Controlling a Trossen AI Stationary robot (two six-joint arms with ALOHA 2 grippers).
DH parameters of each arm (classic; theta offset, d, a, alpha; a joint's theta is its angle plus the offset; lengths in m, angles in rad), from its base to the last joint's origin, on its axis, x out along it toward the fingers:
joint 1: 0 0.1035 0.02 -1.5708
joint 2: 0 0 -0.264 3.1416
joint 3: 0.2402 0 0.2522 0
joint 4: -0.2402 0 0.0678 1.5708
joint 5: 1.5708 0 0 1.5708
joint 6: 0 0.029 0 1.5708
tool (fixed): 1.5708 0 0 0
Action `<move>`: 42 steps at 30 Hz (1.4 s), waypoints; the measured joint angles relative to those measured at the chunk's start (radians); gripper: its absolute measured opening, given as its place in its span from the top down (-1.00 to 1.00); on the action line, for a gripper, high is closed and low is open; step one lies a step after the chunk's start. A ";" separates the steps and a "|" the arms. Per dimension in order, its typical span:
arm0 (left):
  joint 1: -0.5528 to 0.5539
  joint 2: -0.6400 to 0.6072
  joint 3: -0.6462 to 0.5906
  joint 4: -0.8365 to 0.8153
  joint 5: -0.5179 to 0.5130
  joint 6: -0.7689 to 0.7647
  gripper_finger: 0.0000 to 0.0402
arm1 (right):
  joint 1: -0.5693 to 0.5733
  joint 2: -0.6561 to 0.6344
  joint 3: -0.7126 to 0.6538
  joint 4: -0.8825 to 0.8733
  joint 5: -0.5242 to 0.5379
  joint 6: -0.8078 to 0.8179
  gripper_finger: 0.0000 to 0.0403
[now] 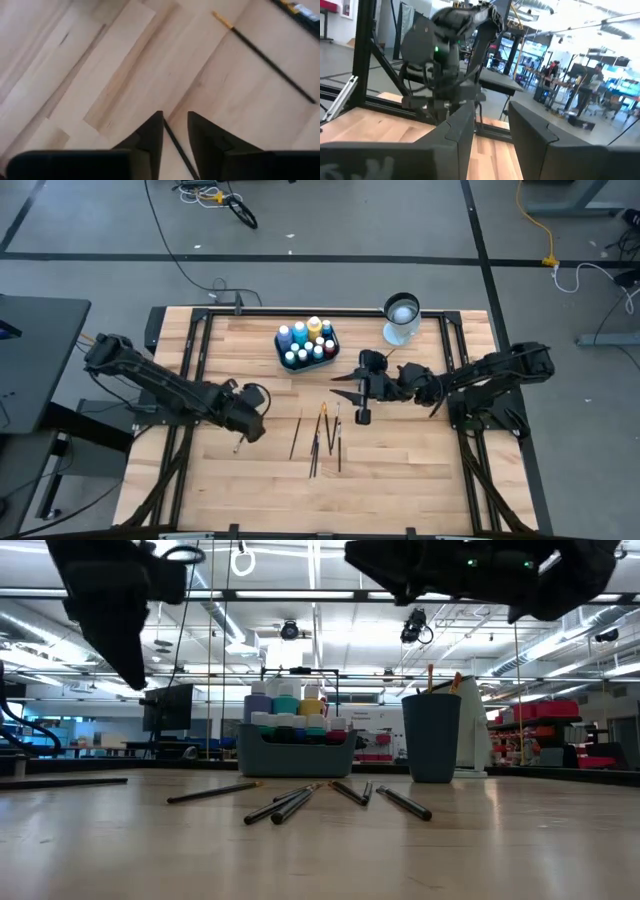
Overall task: Pick & Place Paint Supplies
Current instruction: Put the silver paint brush into the blue cup
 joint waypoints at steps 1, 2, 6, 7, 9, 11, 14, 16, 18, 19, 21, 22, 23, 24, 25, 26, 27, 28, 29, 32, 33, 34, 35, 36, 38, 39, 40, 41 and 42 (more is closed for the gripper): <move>-0.011 -0.013 0.002 -0.012 0.000 -0.010 0.46 | 0.000 0.018 0.017 -0.007 0.000 0.011 0.38; -0.025 -0.022 0.001 -0.017 0.001 -0.029 0.43 | 0.000 0.035 0.035 -0.020 0.000 0.017 0.37; -0.113 -0.039 -0.025 -0.024 0.009 -0.151 0.33 | 0.004 0.121 0.128 -0.105 -0.016 0.009 0.30; -0.143 -0.038 -0.035 -0.017 0.008 -0.196 0.32 | 0.007 0.142 0.153 -0.120 -0.017 0.008 0.27; -0.207 -0.037 -0.062 -0.008 0.011 -0.302 0.30 | 0.015 0.184 0.205 -0.149 -0.005 0.023 0.20; -0.274 -0.032 -0.097 0.023 0.035 -0.409 0.29 | 0.016 0.216 0.248 -0.189 -0.002 0.048 0.14; -0.373 -0.032 -0.160 0.112 0.078 -0.559 0.30 | 0.016 0.258 0.306 -0.242 -0.001 0.089 0.08; -0.429 -0.031 -0.195 0.178 0.098 -0.630 0.30 | 0.016 0.281 0.336 -0.256 0.001 0.112 0.06; -0.472 -0.032 -0.226 0.209 0.099 -0.684 0.30 | 0.015 0.292 0.349 -0.267 0.001 0.117 0.06; -0.487 -0.031 -0.239 0.214 0.097 -0.703 0.30 | 0.015 0.296 0.355 -0.265 0.001 0.118 0.06; -0.507 -0.032 -0.260 0.215 0.081 -0.715 0.30 | 0.016 0.297 0.356 -0.264 0.001 0.123 0.08; -0.513 -0.032 -0.271 0.220 0.071 -0.717 0.30 | 0.016 0.297 0.356 -0.263 0.000 0.132 0.08; -0.517 -0.032 -0.282 0.229 0.063 -0.718 0.30 | 0.016 0.297 0.356 -0.263 0.000 0.138 0.09; -0.520 -0.032 -0.297 0.248 0.058 -0.719 0.30 | 0.016 0.297 0.356 -0.260 0.000 0.138 0.10; -0.521 -0.032 -0.315 0.276 0.055 -0.719 0.30 | 0.016 0.297 0.356 -0.257 0.000 0.139 0.10; -0.521 -0.032 -0.333 0.311 0.052 -0.719 0.30 | 0.016 0.297 0.356 -0.256 -0.004 0.139 0.10; -0.521 -0.032 -0.351 0.344 0.050 -0.710 0.30 | 0.016 0.297 0.356 -0.256 -0.007 0.140 0.10; -0.521 -0.032 -0.372 0.388 0.044 -0.699 0.30 | 0.016 0.297 0.356 -0.256 -0.007 0.139 0.10; -0.521 -0.031 -0.389 0.428 0.041 -0.682 0.30 | 0.016 0.297 0.356 -0.256 -0.007 0.137 0.10; -0.521 -0.031 -0.424 0.494 0.038 -0.663 0.30 | 0.015 0.297 0.356 -0.255 -0.007 0.136 0.09; -0.521 -0.032 -0.433 0.502 0.038 -0.663 0.30 | 0.014 0.297 0.356 -0.255 -0.007 0.134 0.09; -0.521 -0.033 -0.440 0.511 0.035 -0.662 0.30 | 0.014 0.297 0.356 -0.255 -0.007 0.133 0.09; -0.521 -0.034 -0.446 0.514 0.036 -0.665 0.30 | 0.014 0.297 0.356 -0.255 -0.007 0.133 0.09; -0.521 -0.035 -0.452 0.517 0.038 -0.670 0.31 | 0.014 0.297 0.356 -0.255 -0.007 0.133 0.09; -0.521 -0.036 -0.458 0.513 0.052 -0.673 0.31 | 0.014 0.297 0.356 -0.255 -0.007 0.133 0.09; -0.520 -0.035 -0.457 0.511 0.058 -0.666 0.31 | 0.014 0.297 0.356 -0.255 -0.007 0.133 0.09; -0.520 -0.035 -0.458 0.510 0.060 -0.653 0.31 | 0.014 0.297 0.356 -0.255 -0.007 0.133 0.09; -0.520 -0.035 -0.458 0.510 0.061 -0.640 0.31 | 0.014 0.297 0.356 -0.255 -0.008 0.132 0.09; -0.520 -0.035 -0.458 0.510 0.062 -0.627 0.32 | 0.014 0.297 0.356 -0.255 -0.008 0.132 0.09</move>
